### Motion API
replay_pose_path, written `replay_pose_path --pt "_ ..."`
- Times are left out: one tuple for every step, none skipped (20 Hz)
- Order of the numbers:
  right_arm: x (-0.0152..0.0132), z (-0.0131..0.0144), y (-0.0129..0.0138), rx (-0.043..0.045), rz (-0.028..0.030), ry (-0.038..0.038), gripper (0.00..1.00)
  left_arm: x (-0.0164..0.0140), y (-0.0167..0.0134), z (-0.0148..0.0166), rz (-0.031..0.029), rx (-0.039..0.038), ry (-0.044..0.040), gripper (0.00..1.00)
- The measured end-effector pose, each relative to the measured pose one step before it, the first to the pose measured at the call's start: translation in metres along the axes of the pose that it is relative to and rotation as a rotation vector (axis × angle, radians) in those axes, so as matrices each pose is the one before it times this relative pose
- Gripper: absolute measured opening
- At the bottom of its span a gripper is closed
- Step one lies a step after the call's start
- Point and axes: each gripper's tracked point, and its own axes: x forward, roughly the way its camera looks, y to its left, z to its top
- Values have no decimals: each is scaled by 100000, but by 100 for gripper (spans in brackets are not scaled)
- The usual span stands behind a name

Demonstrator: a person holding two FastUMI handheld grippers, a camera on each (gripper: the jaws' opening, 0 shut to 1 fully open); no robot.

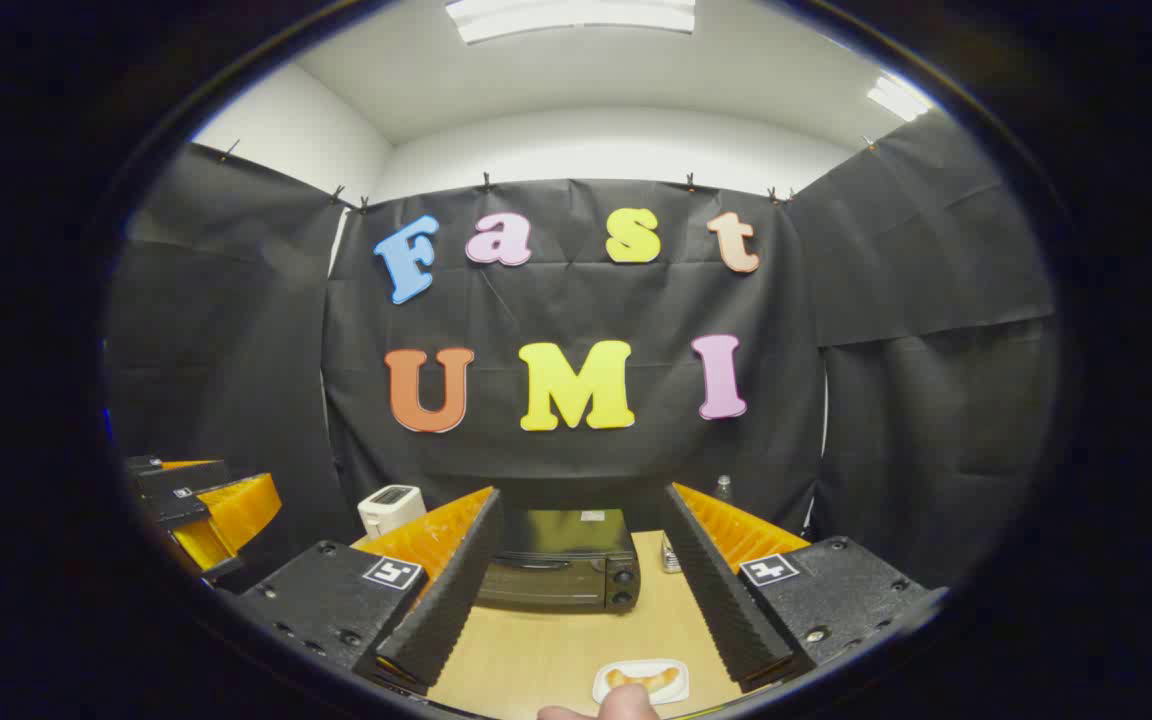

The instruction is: Open the electric oven with the left hand, put the food in, and close the electric oven.

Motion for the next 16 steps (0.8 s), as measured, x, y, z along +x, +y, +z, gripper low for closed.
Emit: replay_pose_path --pt "14 -63 22 -48 -7 -13 97 8 29 -42 11 -63 46 93" --pt "57 53 22 12 -51 -131 97 94 -32 39 64 -37 99 93" --pt "51 -67 -30 19 -58 -37 97 -68 73 -68 103 -53 84 93" --pt "69 -15 15 75 -93 -39 97 113 37 25 -77 -66 50 93" --pt "33 -35 35 97 -63 83 97 -7 -10 -46 -74 -51 68 93" --pt "96 13 -77 184 -75 -101 97 -85 -98 -96 -23 13 6 93" --pt "-46 -85 -24 65 93 271 97 61 39 57 -7 56 -82 93" --pt "62 70 0 5 57 -22 97 131 4 88 3 46 -89 93" --pt "59 -12 21 -36 79 -54 97 161 -50 100 -90 -64 -39 93" --pt "0 111 1 -141 8 -294 97 76 -63 -22 -55 -49 -41 93" --pt "53 62 0 -159 161 -120 97 0 44 -6 9 -58 -106 93" --pt "37 -40 -28 -151 60 -69 97 34 12 29 90 -16 -149 93" --pt "7 9 -88 13 41 -24 97 -7 -77 41 82 -29 27 93" --pt "85 71 -89 61 -29 12 97 114 -115 -23 17 -17 -45 93" --pt "38 -11 -24 165 56 12 97 -3 -56 -23 66 47 83 93" --pt "68 -46 -121 -107 -31 159 97 57 89 -81 160 2 -47 93"
